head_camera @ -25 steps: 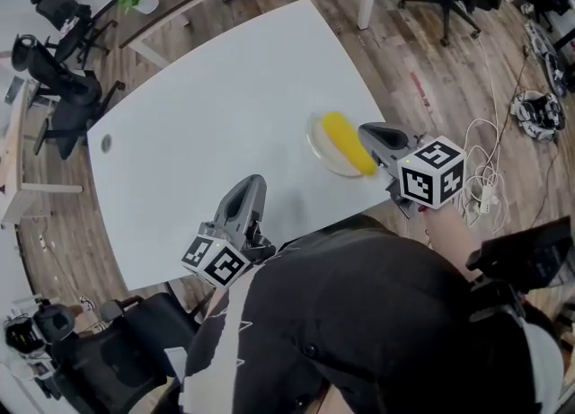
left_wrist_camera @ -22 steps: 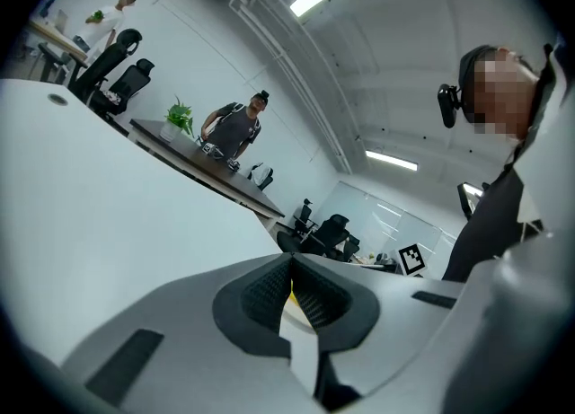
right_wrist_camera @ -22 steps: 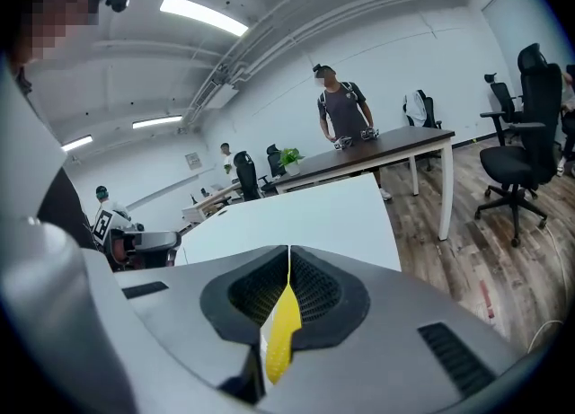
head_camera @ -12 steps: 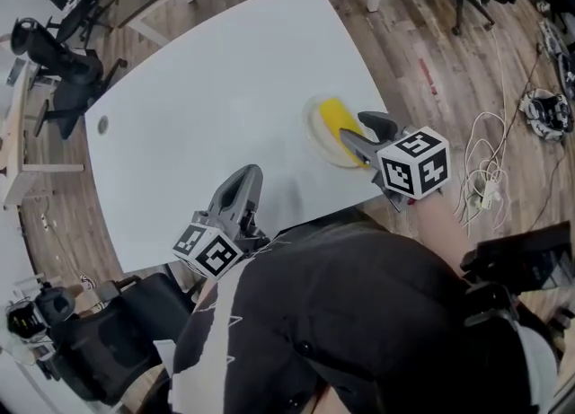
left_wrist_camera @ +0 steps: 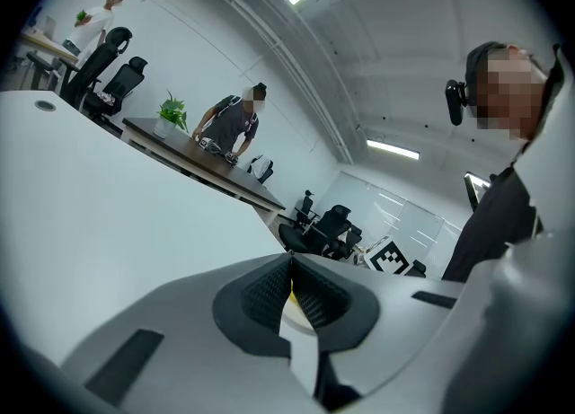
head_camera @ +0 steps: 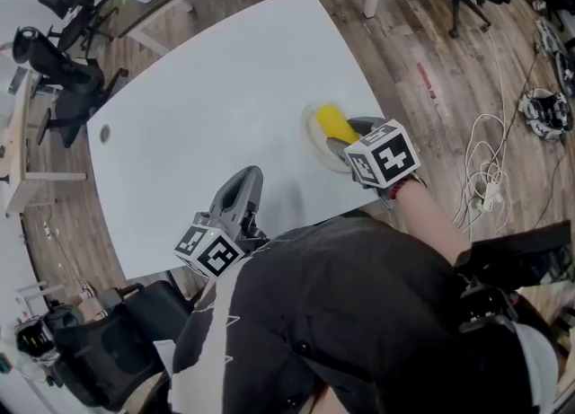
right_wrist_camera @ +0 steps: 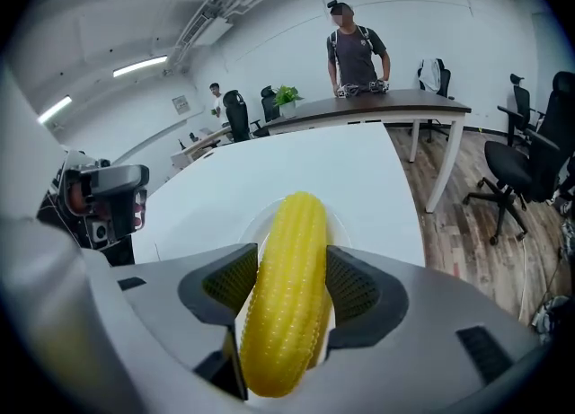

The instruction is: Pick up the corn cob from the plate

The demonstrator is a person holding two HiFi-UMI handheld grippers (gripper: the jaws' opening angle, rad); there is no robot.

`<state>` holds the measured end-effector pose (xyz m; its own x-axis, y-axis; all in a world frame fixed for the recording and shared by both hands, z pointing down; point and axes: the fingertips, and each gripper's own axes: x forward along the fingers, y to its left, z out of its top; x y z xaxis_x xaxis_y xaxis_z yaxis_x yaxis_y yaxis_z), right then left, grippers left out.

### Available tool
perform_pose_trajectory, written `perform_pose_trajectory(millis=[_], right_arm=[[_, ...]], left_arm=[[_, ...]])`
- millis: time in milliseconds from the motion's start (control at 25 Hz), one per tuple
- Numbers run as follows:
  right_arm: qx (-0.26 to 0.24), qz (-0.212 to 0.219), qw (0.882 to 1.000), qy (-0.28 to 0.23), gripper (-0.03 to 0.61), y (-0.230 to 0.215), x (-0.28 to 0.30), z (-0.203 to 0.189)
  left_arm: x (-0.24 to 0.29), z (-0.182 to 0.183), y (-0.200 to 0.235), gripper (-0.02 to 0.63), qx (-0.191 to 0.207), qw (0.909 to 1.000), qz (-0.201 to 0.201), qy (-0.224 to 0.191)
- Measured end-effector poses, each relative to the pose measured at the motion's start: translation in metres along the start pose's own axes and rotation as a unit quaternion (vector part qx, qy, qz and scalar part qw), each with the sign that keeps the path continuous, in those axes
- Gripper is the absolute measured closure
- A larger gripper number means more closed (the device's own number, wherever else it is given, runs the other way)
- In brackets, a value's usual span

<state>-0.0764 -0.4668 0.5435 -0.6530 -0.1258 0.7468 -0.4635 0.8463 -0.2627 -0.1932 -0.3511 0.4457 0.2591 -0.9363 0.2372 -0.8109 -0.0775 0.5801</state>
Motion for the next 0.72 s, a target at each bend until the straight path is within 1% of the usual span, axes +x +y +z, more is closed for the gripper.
perform_pose_trajectory(millis=[120, 240, 360, 520, 720], right_arm=[[-0.009, -0.006, 1.000, 0.003, 0.334, 0.000, 0.007, -0.004], [-0.018, -0.009, 1.000, -0.015, 0.327, -0.001, 0.006, -0.006], [-0.017, -0.002, 0.999, -0.030, 0.321, -0.003, 0.004, -0.005], [-0.015, 0.003, 1.000, -0.027, 0.321, -0.003, 0.005, -0.003], [-0.013, -0.003, 1.000, -0.027, 0.325, -0.002, 0.004, -0.004]], left_arm=[[-0.002, 0.005, 0.003, 0.598, 0.002, 1.0000, 0.004, -0.006], [-0.003, 0.006, 0.004, 0.598, 0.000, 0.9999, 0.009, -0.012], [-0.007, 0.003, 0.004, 0.598, -0.004, 0.9998, 0.015, -0.010], [-0.018, 0.003, 0.006, 0.598, -0.004, 0.9997, 0.025, -0.003], [-0.036, 0.011, 0.013, 0.598, 0.000, 0.9990, 0.040, -0.022]])
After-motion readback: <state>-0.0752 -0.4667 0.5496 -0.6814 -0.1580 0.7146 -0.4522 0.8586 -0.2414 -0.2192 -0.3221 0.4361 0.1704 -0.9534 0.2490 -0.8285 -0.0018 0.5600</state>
